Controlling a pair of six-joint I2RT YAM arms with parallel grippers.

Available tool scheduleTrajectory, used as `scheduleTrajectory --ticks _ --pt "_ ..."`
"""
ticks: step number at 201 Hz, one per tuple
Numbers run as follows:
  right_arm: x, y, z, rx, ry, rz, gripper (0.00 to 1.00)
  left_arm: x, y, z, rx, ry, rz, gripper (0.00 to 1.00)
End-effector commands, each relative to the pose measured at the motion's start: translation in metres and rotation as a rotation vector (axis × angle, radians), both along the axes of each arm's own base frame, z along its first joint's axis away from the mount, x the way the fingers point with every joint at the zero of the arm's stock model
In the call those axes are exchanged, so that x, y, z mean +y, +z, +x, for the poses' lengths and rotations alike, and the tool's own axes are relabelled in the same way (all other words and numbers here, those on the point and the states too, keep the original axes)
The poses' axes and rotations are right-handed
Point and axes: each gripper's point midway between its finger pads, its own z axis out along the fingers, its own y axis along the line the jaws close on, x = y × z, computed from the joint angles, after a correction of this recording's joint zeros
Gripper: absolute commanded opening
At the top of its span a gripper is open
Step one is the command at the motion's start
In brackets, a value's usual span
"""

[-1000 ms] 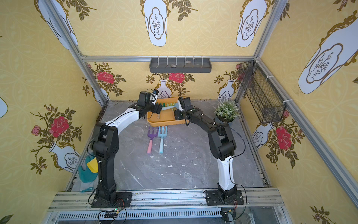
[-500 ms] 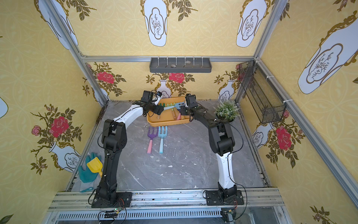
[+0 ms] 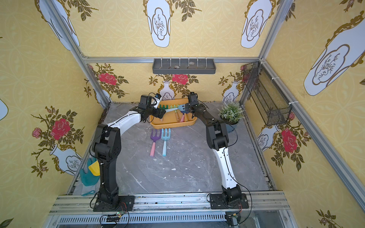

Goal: Take the hand rake out of the storage box
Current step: Pick up the rake from the storage box.

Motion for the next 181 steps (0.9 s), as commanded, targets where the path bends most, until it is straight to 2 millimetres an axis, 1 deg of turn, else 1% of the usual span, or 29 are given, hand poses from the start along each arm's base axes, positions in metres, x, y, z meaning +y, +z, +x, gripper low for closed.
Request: scheduleTrajectory --ticks 1,28,53,55,65,73,74,76,100,148,158,181 --pt "0.000 -0.007 0.008 -0.020 -0.001 -0.011 0.43 -0.001 0.010 -0.003 -0.024 0.008 -0.049 1.00" --pt "-0.002 -0.014 0.017 -0.037 -0.027 -0.008 0.40 0.006 0.019 -0.018 -0.028 0.032 -0.078 1.00" --pt "0.002 -0.019 0.020 -0.052 -0.036 0.014 0.39 0.013 0.028 -0.034 -0.046 0.056 -0.105 1.00" --pt "0.002 -0.020 0.020 -0.052 -0.035 0.014 0.39 0.014 0.026 -0.036 -0.041 0.058 -0.103 1.00" --pt "0.004 -0.022 0.022 -0.057 -0.036 0.022 0.38 0.017 0.028 -0.042 -0.046 0.067 -0.109 1.00" --pt "0.004 -0.021 0.023 -0.066 -0.041 0.026 0.36 0.019 0.030 -0.046 -0.053 0.072 -0.115 1.00" --pt "0.004 -0.021 0.023 -0.066 -0.041 0.027 0.35 0.020 0.034 -0.046 -0.062 0.073 -0.119 1.00" --pt "0.004 -0.021 0.024 -0.068 -0.043 0.028 0.34 0.020 0.032 -0.048 -0.058 0.072 -0.118 1.00" --pt "0.006 -0.022 0.025 -0.073 -0.042 0.042 0.26 0.026 0.038 -0.060 -0.075 0.084 -0.129 1.00" --pt "0.012 -0.020 0.021 -0.066 -0.019 0.047 0.12 0.037 0.050 -0.074 -0.101 0.131 -0.150 1.00" --pt "0.013 -0.020 0.020 -0.065 -0.013 0.045 0.11 0.039 0.053 -0.077 -0.110 0.137 -0.153 1.00" --pt "0.016 -0.023 0.017 -0.049 0.003 0.044 0.10 0.042 0.050 -0.081 -0.106 0.146 -0.148 1.00"
